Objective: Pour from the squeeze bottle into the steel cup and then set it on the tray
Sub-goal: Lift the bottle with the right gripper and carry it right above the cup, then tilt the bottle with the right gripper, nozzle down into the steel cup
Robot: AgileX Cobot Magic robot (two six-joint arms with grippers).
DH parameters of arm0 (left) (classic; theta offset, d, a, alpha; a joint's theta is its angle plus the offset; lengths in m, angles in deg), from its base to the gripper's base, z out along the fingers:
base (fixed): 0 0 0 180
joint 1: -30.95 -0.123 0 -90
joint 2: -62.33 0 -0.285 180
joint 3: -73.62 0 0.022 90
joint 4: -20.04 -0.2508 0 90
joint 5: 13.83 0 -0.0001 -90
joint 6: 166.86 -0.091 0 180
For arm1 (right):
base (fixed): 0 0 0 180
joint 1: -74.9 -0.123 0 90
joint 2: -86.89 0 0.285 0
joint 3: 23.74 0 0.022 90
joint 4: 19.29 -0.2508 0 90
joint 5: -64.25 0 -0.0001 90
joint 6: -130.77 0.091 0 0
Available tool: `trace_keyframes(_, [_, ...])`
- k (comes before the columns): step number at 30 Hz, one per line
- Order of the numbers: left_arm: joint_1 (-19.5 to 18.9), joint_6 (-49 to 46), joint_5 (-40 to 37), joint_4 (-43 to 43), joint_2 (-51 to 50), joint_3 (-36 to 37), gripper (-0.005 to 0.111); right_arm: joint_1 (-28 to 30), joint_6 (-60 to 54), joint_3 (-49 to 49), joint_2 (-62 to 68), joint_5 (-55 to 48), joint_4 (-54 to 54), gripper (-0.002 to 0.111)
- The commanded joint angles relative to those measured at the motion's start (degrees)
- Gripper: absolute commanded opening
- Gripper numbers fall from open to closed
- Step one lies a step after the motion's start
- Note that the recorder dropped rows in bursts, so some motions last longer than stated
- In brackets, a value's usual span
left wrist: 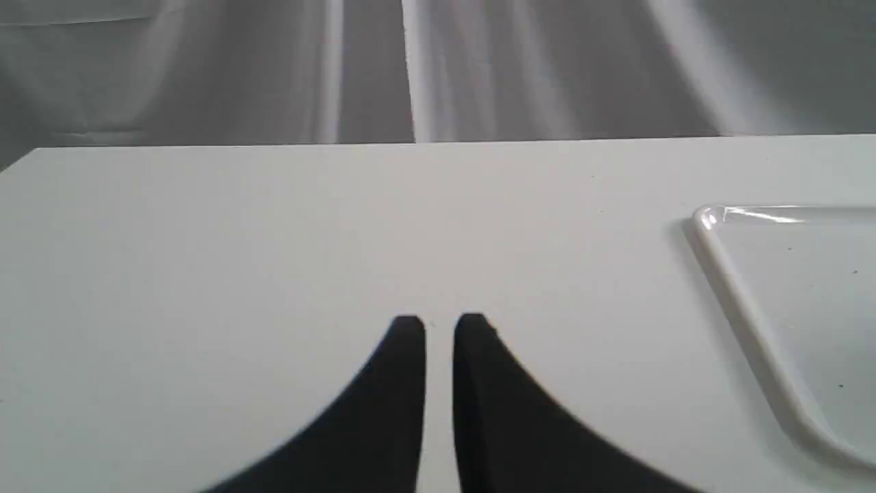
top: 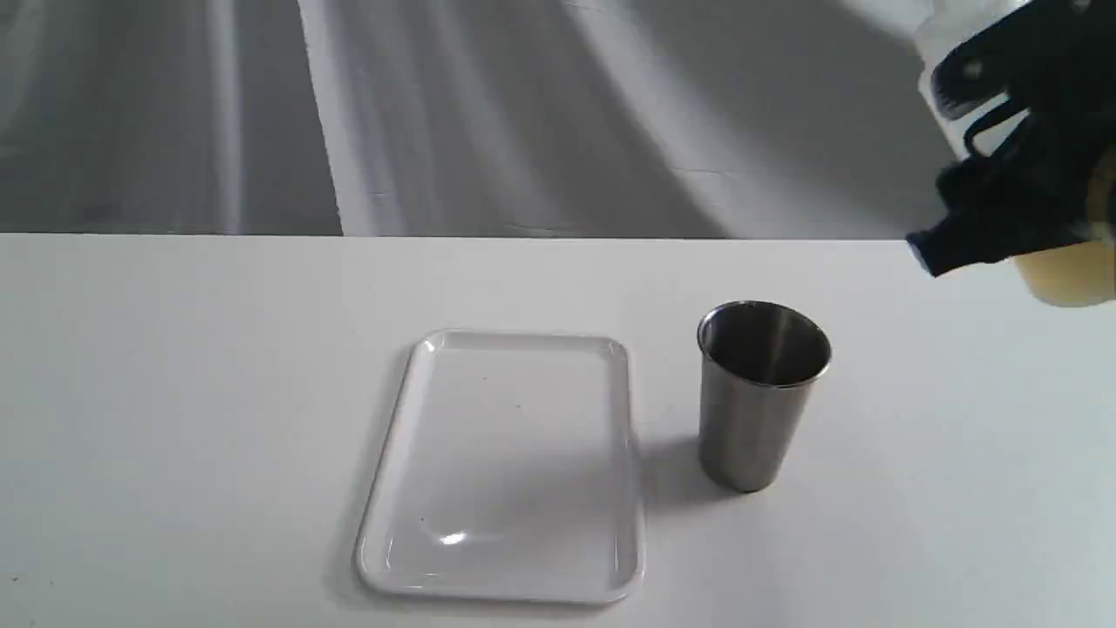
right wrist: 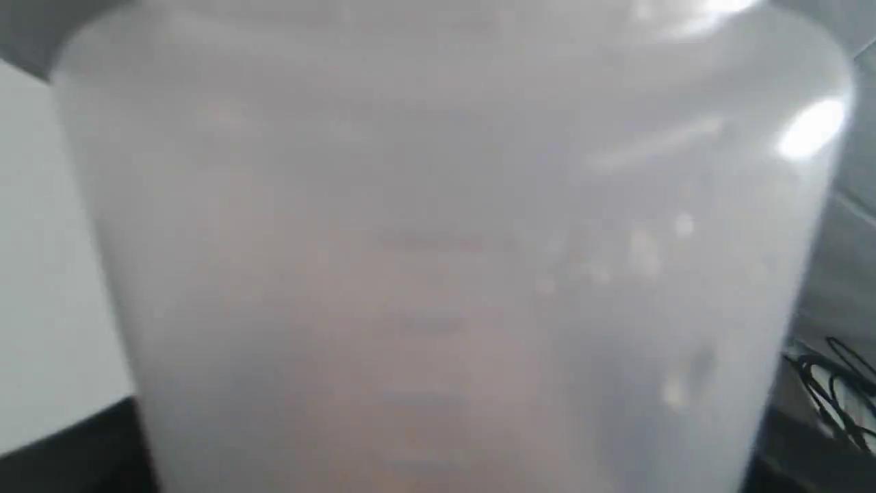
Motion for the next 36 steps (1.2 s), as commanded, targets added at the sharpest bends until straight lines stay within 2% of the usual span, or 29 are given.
trace_keyframes(1, [0.0, 0.1, 0.5, 0.2, 0.1, 0.3, 0.008, 0.4, -0.6, 0.0, 2.0, -2.3, 0.0, 0.000])
trace_keyframes(25, [0.0, 0.1, 0.5, 0.2, 0.1, 0.3, 0.008, 0.4, -0.7, 0.5, 10.0, -4.6, 6.6, 0.000])
trace_keyframes(36, [0.0, 0.3, 0.5, 0.2, 0.1, 0.3, 0.008, 0.4, -18.4, 0.5, 10.0, -7.5, 6.6, 0.000])
